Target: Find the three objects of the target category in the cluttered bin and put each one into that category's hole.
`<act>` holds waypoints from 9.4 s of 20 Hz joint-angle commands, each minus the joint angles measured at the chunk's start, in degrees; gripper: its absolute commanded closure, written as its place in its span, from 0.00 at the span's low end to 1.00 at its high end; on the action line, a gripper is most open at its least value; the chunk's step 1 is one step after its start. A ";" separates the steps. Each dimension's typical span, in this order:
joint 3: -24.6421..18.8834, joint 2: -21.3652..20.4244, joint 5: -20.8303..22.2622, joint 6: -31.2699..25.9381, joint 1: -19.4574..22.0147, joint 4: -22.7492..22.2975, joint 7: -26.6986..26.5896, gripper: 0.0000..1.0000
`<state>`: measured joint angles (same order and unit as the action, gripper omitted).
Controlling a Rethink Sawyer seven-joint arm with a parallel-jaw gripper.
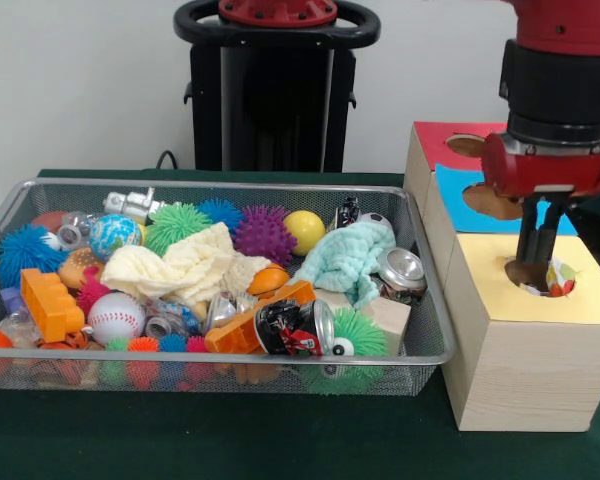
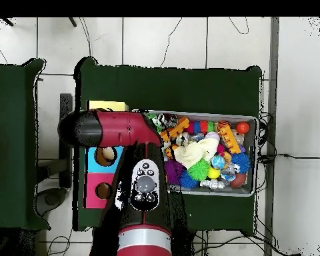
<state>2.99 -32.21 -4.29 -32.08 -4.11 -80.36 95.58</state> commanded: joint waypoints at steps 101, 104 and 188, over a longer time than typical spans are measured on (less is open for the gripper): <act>-2.41 8.63 -4.31 3.05 -0.02 1.82 12.72 1.00; -1.93 9.10 -4.74 2.27 -0.11 2.15 12.90 1.00; -12.13 -9.85 0.81 -0.12 10.13 -20.26 4.98 1.00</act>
<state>-7.67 -39.42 -4.93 -29.25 4.88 -91.30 95.58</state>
